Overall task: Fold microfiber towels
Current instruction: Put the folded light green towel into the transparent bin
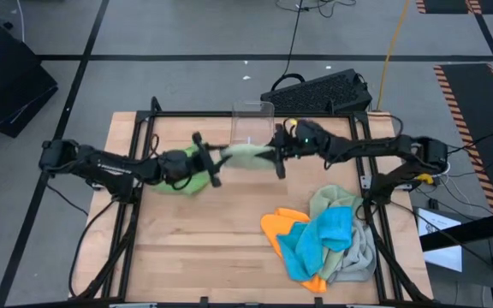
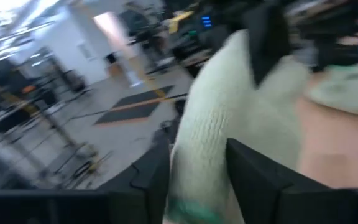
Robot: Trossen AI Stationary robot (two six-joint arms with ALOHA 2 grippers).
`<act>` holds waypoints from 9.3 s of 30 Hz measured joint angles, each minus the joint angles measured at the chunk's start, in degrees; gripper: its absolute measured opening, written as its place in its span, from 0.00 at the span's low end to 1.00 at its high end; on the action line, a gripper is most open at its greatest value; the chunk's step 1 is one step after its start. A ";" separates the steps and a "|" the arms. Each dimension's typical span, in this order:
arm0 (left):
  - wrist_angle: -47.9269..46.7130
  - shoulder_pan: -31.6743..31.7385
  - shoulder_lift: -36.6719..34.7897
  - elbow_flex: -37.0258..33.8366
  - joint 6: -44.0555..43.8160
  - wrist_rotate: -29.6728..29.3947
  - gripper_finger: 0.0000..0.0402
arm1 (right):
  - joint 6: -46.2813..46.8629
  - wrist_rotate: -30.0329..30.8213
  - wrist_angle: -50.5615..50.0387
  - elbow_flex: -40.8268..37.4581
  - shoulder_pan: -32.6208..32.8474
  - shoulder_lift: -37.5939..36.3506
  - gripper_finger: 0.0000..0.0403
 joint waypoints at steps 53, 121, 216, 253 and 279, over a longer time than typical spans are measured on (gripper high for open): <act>-34.18 23.21 12.66 31.10 -2.89 26.41 0.58 | -3.42 -6.98 -14.01 9.40 -19.33 3.54 0.03; -25.82 5.29 11.90 30.95 -29.58 3.68 0.95 | -9.12 -12.14 11.32 9.35 -6.94 3.44 0.03; -31.70 9.08 11.91 30.97 8.29 28.41 0.20 | -14.95 -12.15 -2.91 9.40 -2.82 -1.97 0.68; -36.51 6.69 11.90 30.95 -8.00 15.76 0.65 | -11.13 -8.90 -7.92 9.35 -3.18 -2.21 0.09; -38.91 12.93 12.21 30.99 -19.27 25.51 0.69 | -17.63 -4.35 -4.83 9.31 -4.34 -2.21 0.09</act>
